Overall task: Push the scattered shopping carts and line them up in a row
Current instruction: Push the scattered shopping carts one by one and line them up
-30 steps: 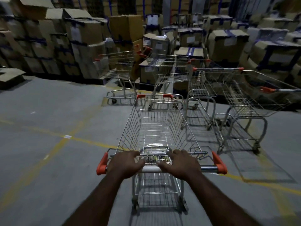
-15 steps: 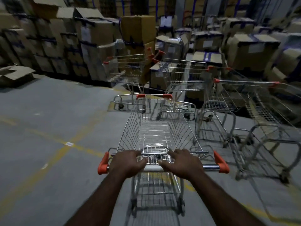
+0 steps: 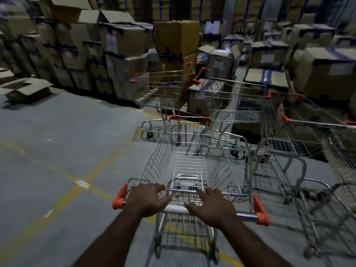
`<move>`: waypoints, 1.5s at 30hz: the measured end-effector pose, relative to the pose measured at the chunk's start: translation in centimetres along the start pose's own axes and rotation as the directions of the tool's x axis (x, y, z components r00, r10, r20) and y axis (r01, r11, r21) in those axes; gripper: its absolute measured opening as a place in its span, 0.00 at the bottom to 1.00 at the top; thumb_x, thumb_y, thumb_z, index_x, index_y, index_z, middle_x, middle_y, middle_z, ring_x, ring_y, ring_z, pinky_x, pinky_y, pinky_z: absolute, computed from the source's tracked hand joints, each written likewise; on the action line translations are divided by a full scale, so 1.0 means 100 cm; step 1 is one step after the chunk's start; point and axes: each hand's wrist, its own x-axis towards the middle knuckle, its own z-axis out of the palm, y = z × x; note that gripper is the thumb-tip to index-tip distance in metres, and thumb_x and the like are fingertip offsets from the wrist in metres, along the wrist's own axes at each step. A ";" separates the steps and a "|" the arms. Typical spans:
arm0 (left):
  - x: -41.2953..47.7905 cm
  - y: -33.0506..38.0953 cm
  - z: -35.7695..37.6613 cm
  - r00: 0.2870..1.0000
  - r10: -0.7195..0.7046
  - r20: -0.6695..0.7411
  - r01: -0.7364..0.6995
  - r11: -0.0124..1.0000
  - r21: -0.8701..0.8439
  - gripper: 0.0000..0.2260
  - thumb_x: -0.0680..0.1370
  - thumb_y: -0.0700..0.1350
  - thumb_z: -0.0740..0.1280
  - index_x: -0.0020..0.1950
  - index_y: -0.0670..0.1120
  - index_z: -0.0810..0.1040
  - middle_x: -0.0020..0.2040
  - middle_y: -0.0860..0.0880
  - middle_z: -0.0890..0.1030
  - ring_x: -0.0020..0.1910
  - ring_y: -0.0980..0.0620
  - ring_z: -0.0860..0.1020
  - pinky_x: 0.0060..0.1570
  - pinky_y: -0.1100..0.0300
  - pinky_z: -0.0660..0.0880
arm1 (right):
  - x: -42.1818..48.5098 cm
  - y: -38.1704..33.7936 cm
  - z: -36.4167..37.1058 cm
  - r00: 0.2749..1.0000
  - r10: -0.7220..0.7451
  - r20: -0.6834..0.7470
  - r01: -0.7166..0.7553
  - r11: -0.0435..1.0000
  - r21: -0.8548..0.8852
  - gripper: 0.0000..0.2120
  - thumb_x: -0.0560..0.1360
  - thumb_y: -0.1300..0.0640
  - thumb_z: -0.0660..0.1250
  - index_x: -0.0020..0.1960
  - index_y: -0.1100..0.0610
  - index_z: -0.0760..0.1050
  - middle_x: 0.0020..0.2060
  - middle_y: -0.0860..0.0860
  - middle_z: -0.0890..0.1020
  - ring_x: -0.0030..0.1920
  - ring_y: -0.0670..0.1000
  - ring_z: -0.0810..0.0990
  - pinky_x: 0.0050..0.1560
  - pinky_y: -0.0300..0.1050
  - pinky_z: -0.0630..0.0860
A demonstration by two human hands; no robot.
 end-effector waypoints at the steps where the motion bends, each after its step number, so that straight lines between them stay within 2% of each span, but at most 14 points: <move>1: 0.014 -0.006 -0.001 1.000 0.005 0.004 -0.005 1.000 -0.006 0.33 0.73 0.73 0.54 0.70 0.57 0.76 0.67 0.56 0.80 0.65 0.53 0.77 0.61 0.56 0.72 | 0.012 -0.002 -0.002 1.000 0.011 0.004 -0.011 1.000 0.006 0.47 0.71 0.18 0.45 0.81 0.44 0.57 0.80 0.50 0.59 0.81 0.55 0.52 0.73 0.61 0.62; 4: 0.060 -0.024 -0.004 1.000 0.020 0.022 -0.019 1.000 -0.017 0.38 0.69 0.76 0.50 0.70 0.59 0.75 0.67 0.58 0.79 0.66 0.54 0.77 0.63 0.55 0.73 | 0.044 -0.008 -0.011 0.999 0.037 0.019 -0.038 0.999 0.022 0.46 0.72 0.20 0.46 0.81 0.46 0.56 0.81 0.52 0.58 0.81 0.57 0.49 0.75 0.60 0.58; 14: 0.240 -0.076 -0.025 0.994 0.108 0.025 -0.109 0.994 0.021 0.29 0.71 0.69 0.56 0.67 0.60 0.77 0.64 0.57 0.81 0.62 0.53 0.79 0.58 0.57 0.73 | 0.175 -0.028 -0.044 0.985 0.168 0.037 -0.171 0.979 0.113 0.49 0.71 0.19 0.46 0.80 0.51 0.57 0.79 0.60 0.60 0.80 0.63 0.50 0.75 0.61 0.58; 19: 0.326 -0.095 -0.020 0.975 0.100 -0.198 -0.084 0.993 0.087 0.25 0.73 0.64 0.52 0.51 0.53 0.85 0.52 0.56 0.84 0.57 0.50 0.79 0.60 0.52 0.68 | 0.248 -0.041 -0.071 0.964 0.264 0.018 -0.263 0.950 0.169 0.53 0.69 0.18 0.42 0.81 0.53 0.56 0.79 0.61 0.59 0.79 0.64 0.52 0.75 0.59 0.59; 22: 0.373 -0.105 -0.020 0.938 -0.065 -0.340 0.072 0.997 0.010 0.20 0.75 0.58 0.57 0.56 0.51 0.82 0.65 0.48 0.78 0.68 0.42 0.70 0.66 0.41 0.61 | 0.300 -0.058 -0.084 0.944 0.330 -0.004 -0.321 0.923 0.210 0.48 0.73 0.21 0.47 0.79 0.53 0.59 0.77 0.60 0.62 0.77 0.63 0.56 0.72 0.59 0.64; 24: 0.403 -0.107 -0.028 0.935 -0.276 -0.222 0.246 0.957 -0.153 0.23 0.80 0.58 0.56 0.72 0.52 0.71 0.79 0.43 0.61 0.78 0.41 0.55 0.69 0.33 0.54 | 0.336 -0.072 -0.090 0.929 0.369 -0.004 -0.358 0.904 0.233 0.45 0.74 0.23 0.48 0.78 0.55 0.60 0.76 0.61 0.63 0.76 0.64 0.57 0.70 0.60 0.65; 26: 0.431 -0.110 -0.032 0.924 -0.379 -0.056 0.355 0.902 -0.244 0.29 0.81 0.63 0.55 0.80 0.52 0.57 0.83 0.44 0.46 0.80 0.40 0.49 0.71 0.32 0.53 | 0.376 -0.086 -0.096 0.921 0.390 0.018 -0.380 0.886 0.265 0.47 0.74 0.23 0.47 0.79 0.56 0.59 0.77 0.64 0.60 0.77 0.67 0.54 0.72 0.63 0.62; 31: 0.496 -0.119 -0.033 0.948 -0.307 0.083 0.310 0.839 -0.447 0.40 0.79 0.62 0.63 0.82 0.48 0.47 0.81 0.42 0.38 0.74 0.33 0.63 0.70 0.42 0.67 | 0.465 -0.115 -0.128 0.975 0.157 0.158 -0.197 0.941 0.277 0.31 0.85 0.39 0.46 0.83 0.52 0.50 0.81 0.63 0.50 0.79 0.70 0.45 0.77 0.68 0.46; 32: 0.511 -0.121 -0.034 0.946 -0.304 0.114 0.320 0.813 -0.486 0.42 0.79 0.60 0.65 0.82 0.47 0.45 0.80 0.42 0.36 0.74 0.34 0.65 0.69 0.46 0.69 | 0.482 -0.113 -0.135 0.983 0.091 0.162 -0.140 0.937 0.319 0.29 0.85 0.42 0.49 0.83 0.51 0.50 0.81 0.62 0.52 0.80 0.69 0.49 0.78 0.64 0.49; 34: 0.541 -0.125 -0.042 0.930 -0.325 0.172 0.366 0.770 -0.522 0.46 0.78 0.53 0.70 0.82 0.47 0.40 0.80 0.40 0.33 0.72 0.36 0.69 0.63 0.54 0.73 | 0.512 -0.097 -0.149 0.988 0.045 0.146 -0.108 0.882 0.460 0.28 0.83 0.44 0.56 0.81 0.49 0.58 0.78 0.61 0.64 0.76 0.63 0.65 0.73 0.56 0.67; 35: 0.557 -0.129 -0.045 0.923 -0.342 0.177 0.383 0.768 -0.513 0.47 0.77 0.49 0.71 0.82 0.47 0.38 0.79 0.39 0.33 0.69 0.35 0.71 0.57 0.55 0.75 | 0.523 -0.085 -0.156 0.991 0.043 0.123 -0.100 0.858 0.504 0.26 0.81 0.45 0.59 0.78 0.48 0.65 0.74 0.59 0.72 0.69 0.61 0.74 0.63 0.53 0.76; 37: 0.590 -0.139 -0.050 0.909 -0.384 0.159 0.413 0.791 -0.452 0.45 0.77 0.42 0.69 0.82 0.48 0.39 0.80 0.35 0.38 0.68 0.34 0.72 0.50 0.57 0.73 | 0.543 -0.058 -0.172 0.998 0.043 0.049 -0.061 0.878 0.475 0.22 0.79 0.44 0.61 0.71 0.47 0.75 0.64 0.55 0.81 0.60 0.58 0.81 0.53 0.47 0.78; 41: 0.657 -0.175 -0.067 0.897 -0.418 0.144 0.442 0.830 -0.339 0.36 0.77 0.40 0.67 0.82 0.44 0.52 0.78 0.35 0.56 0.68 0.33 0.71 0.60 0.49 0.75 | 0.582 0.019 -0.189 0.995 0.085 0.053 -0.092 0.984 0.153 0.24 0.79 0.41 0.60 0.73 0.45 0.72 0.68 0.52 0.78 0.66 0.55 0.77 0.66 0.50 0.72; 45: 0.709 -0.216 -0.081 0.906 -0.423 0.014 0.422 0.898 -0.129 0.33 0.78 0.46 0.62 0.80 0.50 0.52 0.63 0.38 0.74 0.53 0.39 0.78 0.49 0.52 0.76 | 0.608 0.105 -0.175 0.986 0.043 0.158 -0.042 0.999 -0.011 0.27 0.78 0.36 0.60 0.75 0.41 0.68 0.75 0.48 0.69 0.74 0.52 0.68 0.73 0.55 0.63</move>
